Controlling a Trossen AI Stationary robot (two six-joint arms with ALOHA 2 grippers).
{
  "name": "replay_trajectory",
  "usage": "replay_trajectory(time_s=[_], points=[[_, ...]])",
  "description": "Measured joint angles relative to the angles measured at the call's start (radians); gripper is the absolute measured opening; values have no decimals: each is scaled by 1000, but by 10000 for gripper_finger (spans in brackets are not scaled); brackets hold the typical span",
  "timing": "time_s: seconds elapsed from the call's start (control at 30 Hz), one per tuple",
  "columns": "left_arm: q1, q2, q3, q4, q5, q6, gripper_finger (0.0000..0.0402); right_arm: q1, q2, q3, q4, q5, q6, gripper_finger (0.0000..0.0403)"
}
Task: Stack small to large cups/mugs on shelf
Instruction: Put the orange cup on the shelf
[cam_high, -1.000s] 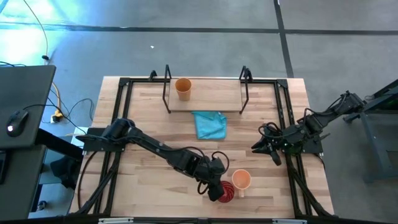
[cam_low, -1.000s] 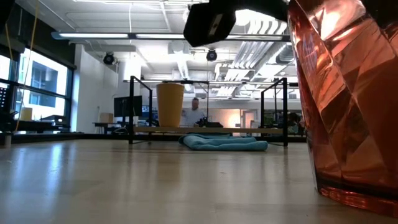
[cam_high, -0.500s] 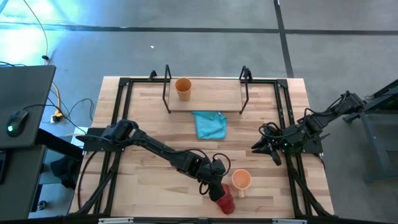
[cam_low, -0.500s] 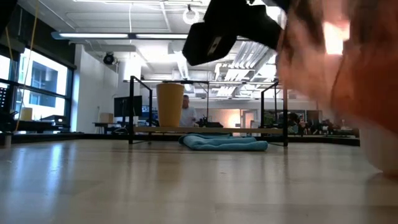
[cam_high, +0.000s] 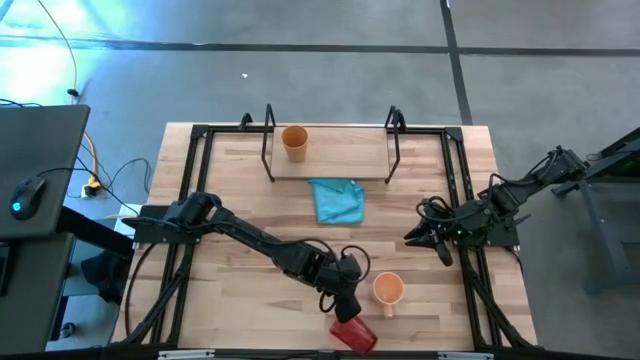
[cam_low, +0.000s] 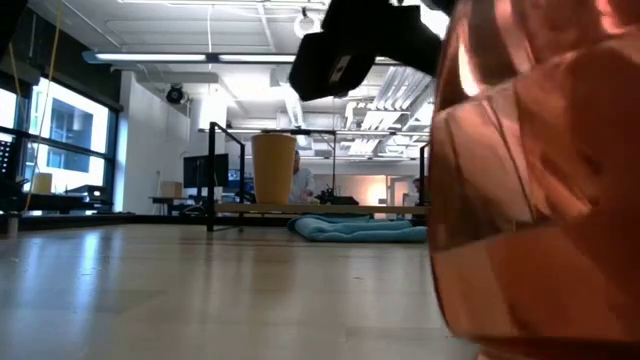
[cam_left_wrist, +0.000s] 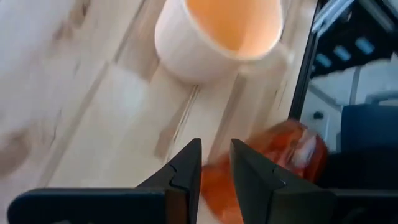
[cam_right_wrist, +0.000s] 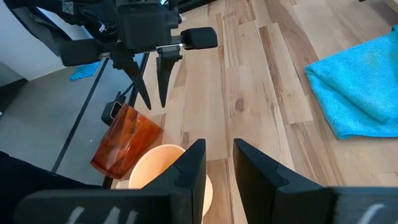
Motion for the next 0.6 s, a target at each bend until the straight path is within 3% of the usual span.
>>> replay_trajectory(time_s=[0.17,0.6], points=[[-8,0,0,-109,138,-4,74,0,0,0,0,-27,3,71],[-52,-2,0,-91,212,-68,74,0,0,0,0,-45,2,71]])
